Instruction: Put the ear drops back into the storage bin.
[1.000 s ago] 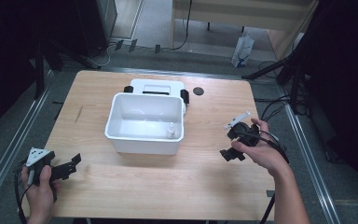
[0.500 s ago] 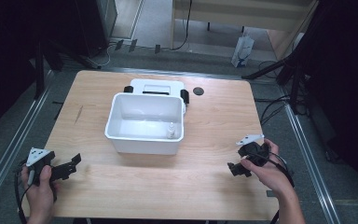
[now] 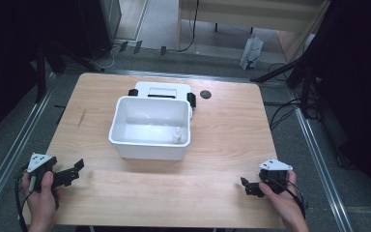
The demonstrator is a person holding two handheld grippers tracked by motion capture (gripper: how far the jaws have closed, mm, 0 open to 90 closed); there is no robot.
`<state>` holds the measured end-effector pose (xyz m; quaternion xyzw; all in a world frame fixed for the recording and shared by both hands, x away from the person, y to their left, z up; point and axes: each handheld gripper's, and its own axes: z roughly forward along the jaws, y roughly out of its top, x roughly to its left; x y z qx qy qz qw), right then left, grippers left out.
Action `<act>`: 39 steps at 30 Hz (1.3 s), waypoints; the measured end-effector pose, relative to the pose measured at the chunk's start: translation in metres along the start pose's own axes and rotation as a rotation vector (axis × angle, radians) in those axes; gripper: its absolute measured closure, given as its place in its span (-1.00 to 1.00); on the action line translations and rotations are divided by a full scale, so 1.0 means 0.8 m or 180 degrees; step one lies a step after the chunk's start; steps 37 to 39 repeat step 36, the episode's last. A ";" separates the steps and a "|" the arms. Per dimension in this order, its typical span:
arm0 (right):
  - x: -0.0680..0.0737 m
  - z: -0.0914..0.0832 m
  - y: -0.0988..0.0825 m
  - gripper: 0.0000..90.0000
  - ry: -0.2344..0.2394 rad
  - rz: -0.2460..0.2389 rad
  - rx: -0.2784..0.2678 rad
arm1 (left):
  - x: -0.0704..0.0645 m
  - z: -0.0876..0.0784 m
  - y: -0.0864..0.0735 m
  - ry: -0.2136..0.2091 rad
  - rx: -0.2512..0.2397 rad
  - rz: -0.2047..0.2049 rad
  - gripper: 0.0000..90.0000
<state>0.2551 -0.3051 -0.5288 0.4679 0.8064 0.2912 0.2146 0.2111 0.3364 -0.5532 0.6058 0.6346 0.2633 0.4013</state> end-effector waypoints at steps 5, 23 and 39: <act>-0.002 -0.003 -0.018 -1.00 0.0001 0.0124 -0.0173 | 0.000 0.000 0.000 0.0001 -0.0001 0.0002 -0.99; -0.022 -0.016 -0.053 -1.00 -0.0108 0.0754 -0.0935 | 0.000 0.001 0.000 -0.0026 0.0037 0.0022 -0.99; -0.026 -0.011 -0.050 -1.00 -0.0058 0.0834 -0.0778 | -0.003 0.001 0.000 0.0011 0.0051 0.0069 -0.99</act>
